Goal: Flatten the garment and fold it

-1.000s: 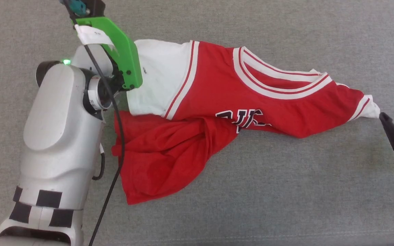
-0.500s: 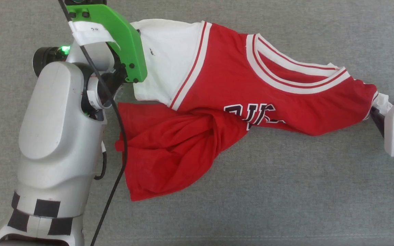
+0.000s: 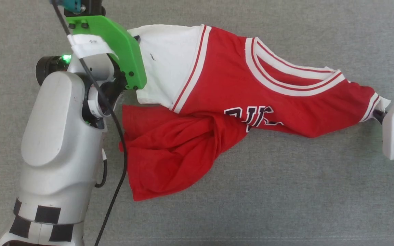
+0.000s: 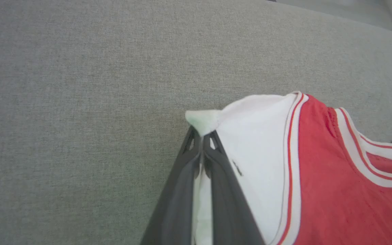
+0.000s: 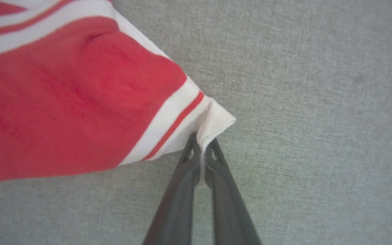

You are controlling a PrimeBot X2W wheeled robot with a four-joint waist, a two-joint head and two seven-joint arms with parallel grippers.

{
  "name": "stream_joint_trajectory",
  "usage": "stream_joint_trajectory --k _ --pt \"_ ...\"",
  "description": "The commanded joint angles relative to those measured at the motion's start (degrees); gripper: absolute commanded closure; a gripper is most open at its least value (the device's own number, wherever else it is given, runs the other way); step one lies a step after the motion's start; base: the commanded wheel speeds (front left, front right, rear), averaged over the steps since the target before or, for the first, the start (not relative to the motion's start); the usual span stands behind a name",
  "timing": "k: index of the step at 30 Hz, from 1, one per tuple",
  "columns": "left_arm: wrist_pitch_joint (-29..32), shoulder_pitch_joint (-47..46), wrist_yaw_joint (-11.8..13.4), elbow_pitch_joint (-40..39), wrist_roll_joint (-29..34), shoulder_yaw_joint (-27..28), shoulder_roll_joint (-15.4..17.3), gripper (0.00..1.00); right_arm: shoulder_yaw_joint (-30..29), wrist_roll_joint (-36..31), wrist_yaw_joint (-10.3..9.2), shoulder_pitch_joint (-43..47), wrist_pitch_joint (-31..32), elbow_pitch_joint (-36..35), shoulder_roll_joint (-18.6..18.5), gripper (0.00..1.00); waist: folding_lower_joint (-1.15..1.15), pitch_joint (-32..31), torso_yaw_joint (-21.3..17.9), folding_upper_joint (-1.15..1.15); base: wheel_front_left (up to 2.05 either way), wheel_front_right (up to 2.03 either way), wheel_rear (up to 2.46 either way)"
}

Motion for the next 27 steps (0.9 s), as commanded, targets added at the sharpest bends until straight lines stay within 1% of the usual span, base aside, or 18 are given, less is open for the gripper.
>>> stream_joint_trajectory --k 1,5,9,13,19,21,27 --pt "-1.4 0.7 -0.2 0.0 -0.6 0.6 -0.1 1.0 -0.8 0.3 -0.1 1.1 -1.0 0.6 0.3 1.0 0.0 -2.0 -0.2 0.0 0.0 0.0 0.0" --pt "-6.0 0.9 -1.0 0.3 -1.2 1.9 -0.4 1.0 -2.9 1.6 -0.1 -0.5 -4.3 -0.2 0.9 1.0 0.0 -5.4 -0.2 0.0 0.0 0.0 0.0" --pt "-11.2 0.1 -1.6 0.9 -1.0 3.2 -0.2 1.0 -4.9 3.2 -0.1 -4.1 -7.4 -1.6 1.0 1.0 0.0 -10.2 0.0 0.0 0.0 0.0 0.0" --pt "-15.2 -1.0 -1.9 2.0 -0.8 4.3 0.1 1.0 -6.0 4.9 -0.1 -7.8 -8.7 -2.3 1.1 1.0 0.0 -14.6 0.3 0.0 0.0 0.0 0.0" --pt "-20.3 -3.6 -1.3 2.3 -0.8 6.8 0.5 1.0 -7.1 8.2 -0.1 -12.8 -9.0 -2.8 0.9 1.0 0.0 -19.8 0.9 0.0 0.0 0.0 0.0" --pt "-21.7 -4.6 -1.1 2.2 -0.9 7.6 0.8 1.0 -7.3 8.5 -0.1 -14.2 -9.2 -3.2 0.6 1.0 0.0 -20.9 1.1 0.0 0.0 0.0 0.0" --pt "-24.4 -7.0 -0.6 1.6 -0.8 9.6 2.0 1.0 -7.9 9.6 -0.1 -17.8 -10.6 -4.2 1.6 1.0 0.0 -23.3 1.1 0.0 0.0 0.0 0.0"
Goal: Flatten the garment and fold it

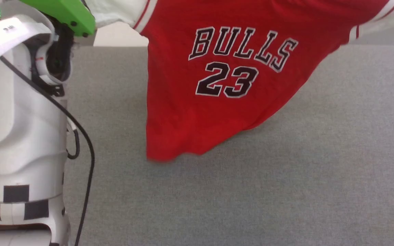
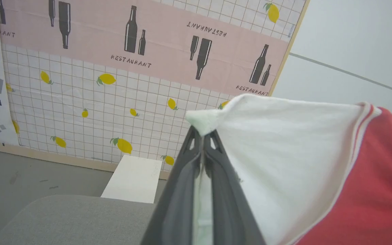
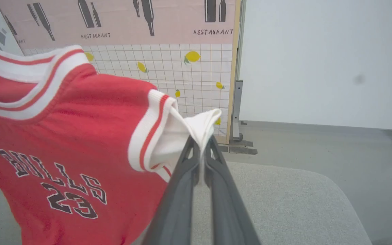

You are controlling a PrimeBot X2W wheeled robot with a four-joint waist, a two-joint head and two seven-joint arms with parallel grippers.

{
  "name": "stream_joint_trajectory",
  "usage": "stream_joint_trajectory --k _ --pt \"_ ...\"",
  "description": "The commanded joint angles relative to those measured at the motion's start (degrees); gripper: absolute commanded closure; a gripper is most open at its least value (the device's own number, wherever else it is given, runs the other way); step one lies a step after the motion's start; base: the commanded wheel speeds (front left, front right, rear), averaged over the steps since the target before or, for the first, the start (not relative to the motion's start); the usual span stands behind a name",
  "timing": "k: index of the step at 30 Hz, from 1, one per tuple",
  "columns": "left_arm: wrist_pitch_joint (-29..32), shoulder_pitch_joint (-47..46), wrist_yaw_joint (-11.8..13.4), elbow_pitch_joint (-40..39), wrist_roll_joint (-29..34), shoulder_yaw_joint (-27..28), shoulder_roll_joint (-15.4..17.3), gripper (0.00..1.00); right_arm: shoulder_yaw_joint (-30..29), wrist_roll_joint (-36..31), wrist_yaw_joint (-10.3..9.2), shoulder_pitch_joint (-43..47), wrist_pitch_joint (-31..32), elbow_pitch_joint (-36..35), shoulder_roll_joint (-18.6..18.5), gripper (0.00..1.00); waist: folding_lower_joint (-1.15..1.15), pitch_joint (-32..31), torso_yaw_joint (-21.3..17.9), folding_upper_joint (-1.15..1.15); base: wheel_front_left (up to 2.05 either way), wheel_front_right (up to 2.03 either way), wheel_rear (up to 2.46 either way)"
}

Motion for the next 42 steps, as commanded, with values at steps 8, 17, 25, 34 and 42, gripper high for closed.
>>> stream_joint_trajectory --k 8,17,25,34,42 --pt "-2.9 -3.7 0.7 0.0 -0.3 1.2 1.1 1.0 -1.1 0.1 -0.09 -4.9 -2.0 -0.7 2.0 1.0 0.0 -3.3 0.6 0.0 0.0 0.0 0.0" --pt "-2.1 -6.3 0.9 2.8 0.0 0.7 1.8 1.0 -0.6 -0.9 -0.09 -9.0 -0.7 1.1 2.9 1.0 0.0 -1.6 0.5 0.0 0.0 0.0 0.0" --pt "-0.2 -13.2 1.2 9.2 2.8 -1.9 3.4 1.0 1.1 -3.2 -0.09 -19.0 -0.6 8.0 3.5 1.0 0.0 6.1 -0.2 0.0 0.0 0.0 0.0" --pt "-2.8 -27.7 2.7 15.2 7.5 -4.7 3.5 1.0 -0.9 -10.1 -0.09 -38.2 -6.1 21.1 5.9 1.0 0.0 17.6 -1.0 0.0 0.0 0.0 0.0" --pt "-9.2 -37.5 4.1 17.3 9.9 -5.1 3.1 1.0 -4.8 -16.6 -0.09 -52.3 -15.0 30.0 8.6 1.0 0.0 25.2 -1.0 0.0 0.0 0.0 0.0"
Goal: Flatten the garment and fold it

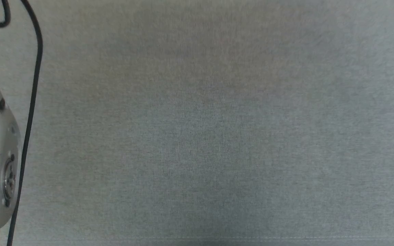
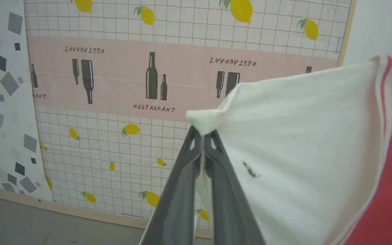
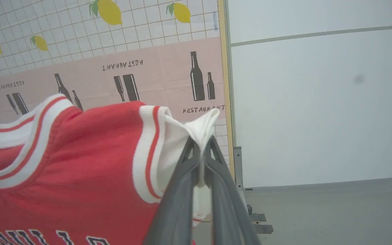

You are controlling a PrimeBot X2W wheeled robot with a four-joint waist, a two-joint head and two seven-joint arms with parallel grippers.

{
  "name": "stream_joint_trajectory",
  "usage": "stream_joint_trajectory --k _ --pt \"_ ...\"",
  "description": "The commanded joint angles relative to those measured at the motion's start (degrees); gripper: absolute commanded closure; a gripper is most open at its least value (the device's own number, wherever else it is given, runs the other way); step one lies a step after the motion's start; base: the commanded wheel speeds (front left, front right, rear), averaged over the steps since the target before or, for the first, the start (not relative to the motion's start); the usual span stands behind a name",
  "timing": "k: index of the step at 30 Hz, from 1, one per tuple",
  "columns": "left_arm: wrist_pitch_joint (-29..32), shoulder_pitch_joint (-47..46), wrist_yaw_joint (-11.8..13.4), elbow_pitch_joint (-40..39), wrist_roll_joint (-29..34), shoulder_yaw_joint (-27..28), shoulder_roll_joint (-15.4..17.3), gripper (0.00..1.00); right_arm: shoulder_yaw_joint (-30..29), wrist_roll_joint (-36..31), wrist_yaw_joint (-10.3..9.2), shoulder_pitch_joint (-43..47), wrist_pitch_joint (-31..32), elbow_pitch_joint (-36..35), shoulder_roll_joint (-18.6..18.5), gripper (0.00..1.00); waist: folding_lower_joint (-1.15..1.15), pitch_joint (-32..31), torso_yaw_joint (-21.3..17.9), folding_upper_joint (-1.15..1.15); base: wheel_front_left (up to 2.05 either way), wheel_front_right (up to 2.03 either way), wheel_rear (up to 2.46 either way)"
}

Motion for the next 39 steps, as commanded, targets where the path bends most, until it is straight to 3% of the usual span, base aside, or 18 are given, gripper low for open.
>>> stream_joint_trajectory --k 1,10,19,25,32,39 --pt "-1.1 -1.2 0.6 0.1 0.7 0.1 0.0 1.0 0.3 -0.9 -0.09 -1.5 -1.5 1.0 0.4 1.0 -0.01 6.1 -0.4 0.0 0.0 0.0 0.0" --pt "-5.0 -2.3 0.7 1.4 -0.3 1.1 0.1 1.0 3.5 1.6 -0.09 -4.5 -6.3 5.7 0.1 1.0 -0.01 11.9 0.0 0.0 0.0 0.0 0.0" --pt "-10.2 4.7 -2.2 6.0 -3.3 1.1 -1.8 1.0 10.1 10.8 -0.09 4.8 -9.3 5.3 -2.3 1.0 -0.01 11.5 1.6 0.0 0.0 0.0 0.0" --pt "-15.1 14.7 -6.1 8.9 -6.3 1.5 -3.1 1.0 14.7 19.4 -0.09 18.7 -12.6 1.2 -4.5 1.0 -0.01 5.2 2.7 0.0 0.0 0.0 0.0" --pt "-19.7 33.0 -10.7 10.3 -10.3 1.4 -5.6 1.0 16.3 27.3 -0.09 41.2 -14.6 -4.9 -6.5 1.0 -0.01 -5.4 3.8 0.0 0.0 0.0 0.0" --pt "-21.5 51.9 -12.3 8.0 -14.2 2.1 -7.9 1.0 14.5 30.4 -0.09 62.3 -15.3 -9.6 -5.7 1.0 -0.01 -13.3 3.6 0.0 0.0 0.0 0.0"
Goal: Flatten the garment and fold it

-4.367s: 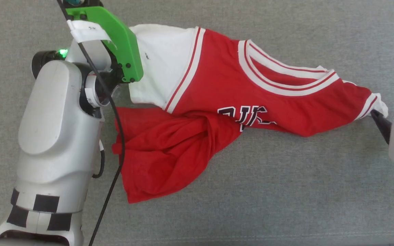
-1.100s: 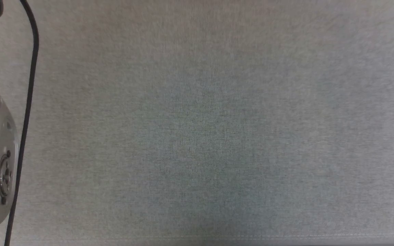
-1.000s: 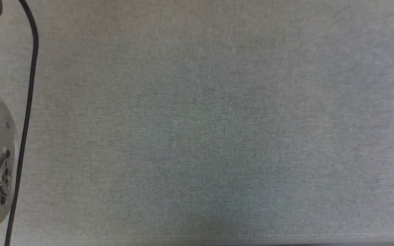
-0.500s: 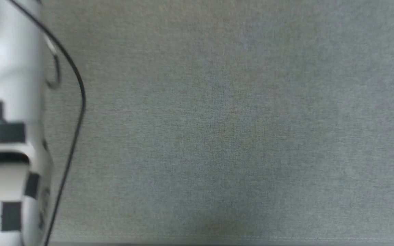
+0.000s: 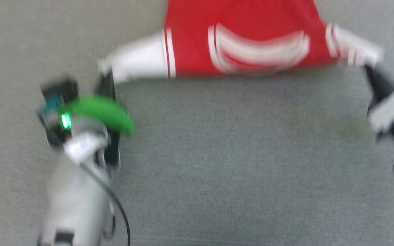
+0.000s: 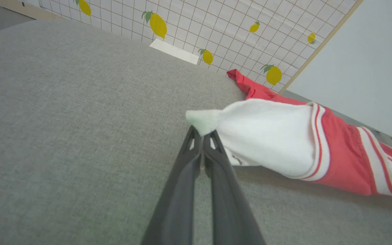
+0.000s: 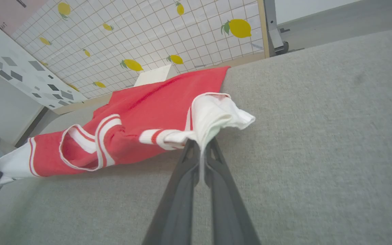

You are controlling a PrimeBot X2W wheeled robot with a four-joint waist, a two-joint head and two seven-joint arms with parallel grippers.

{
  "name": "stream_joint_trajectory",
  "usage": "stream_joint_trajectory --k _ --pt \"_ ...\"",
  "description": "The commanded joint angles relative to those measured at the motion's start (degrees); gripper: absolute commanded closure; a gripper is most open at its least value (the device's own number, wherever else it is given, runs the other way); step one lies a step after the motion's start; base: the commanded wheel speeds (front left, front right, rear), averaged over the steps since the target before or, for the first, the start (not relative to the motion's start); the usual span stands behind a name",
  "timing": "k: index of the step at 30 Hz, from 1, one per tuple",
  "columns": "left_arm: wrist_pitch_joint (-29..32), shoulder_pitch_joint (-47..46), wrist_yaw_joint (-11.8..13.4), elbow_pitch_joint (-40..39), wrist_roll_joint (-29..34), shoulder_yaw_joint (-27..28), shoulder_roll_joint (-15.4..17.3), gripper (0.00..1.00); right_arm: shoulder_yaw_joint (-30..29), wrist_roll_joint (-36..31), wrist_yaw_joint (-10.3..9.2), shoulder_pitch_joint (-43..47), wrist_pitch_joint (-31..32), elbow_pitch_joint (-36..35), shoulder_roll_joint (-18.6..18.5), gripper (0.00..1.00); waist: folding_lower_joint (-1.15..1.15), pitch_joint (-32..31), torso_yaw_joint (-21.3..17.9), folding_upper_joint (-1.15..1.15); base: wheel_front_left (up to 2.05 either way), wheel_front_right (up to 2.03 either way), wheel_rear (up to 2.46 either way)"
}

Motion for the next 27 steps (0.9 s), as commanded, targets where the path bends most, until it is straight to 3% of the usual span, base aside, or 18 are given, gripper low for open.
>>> stream_joint_trajectory --k 1,6,16,22,27 --pt "-0.3 3.9 -0.6 -1.0 -1.5 0.4 -0.3 1.0 -0.9 0.5 -0.08 3.9 -0.2 -0.9 0.6 1.0 0.01 -8.1 0.2 0.0 0.0 0.0 0.0" --pt "0.6 14.9 -0.6 -3.7 -3.8 0.7 -0.9 1.0 -4.2 -0.7 -0.08 14.7 -0.6 -2.8 2.6 1.0 0.01 -11.7 -0.2 0.0 0.0 0.0 0.0" --pt "6.3 31.6 3.8 -10.8 -6.4 1.7 -0.3 1.0 -9.7 -4.8 -0.08 29.9 3.6 -10.3 5.9 1.0 0.01 -15.0 -0.3 0.0 0.0 0.0 0.0" --pt "10.5 35.3 7.5 -14.9 -3.5 -0.3 2.1 1.0 -9.8 -9.6 -0.08 35.3 11.2 -17.0 5.8 1.0 0.01 -15.6 0.0 0.0 0.0 0.0 0.0" --pt "14.0 35.3 9.7 -16.7 0.2 -3.0 4.4 1.0 -6.6 -15.7 -0.08 34.8 21.5 -20.0 5.2 1.0 0.01 -15.5 -0.7 0.0 0.0 0.0 0.0"
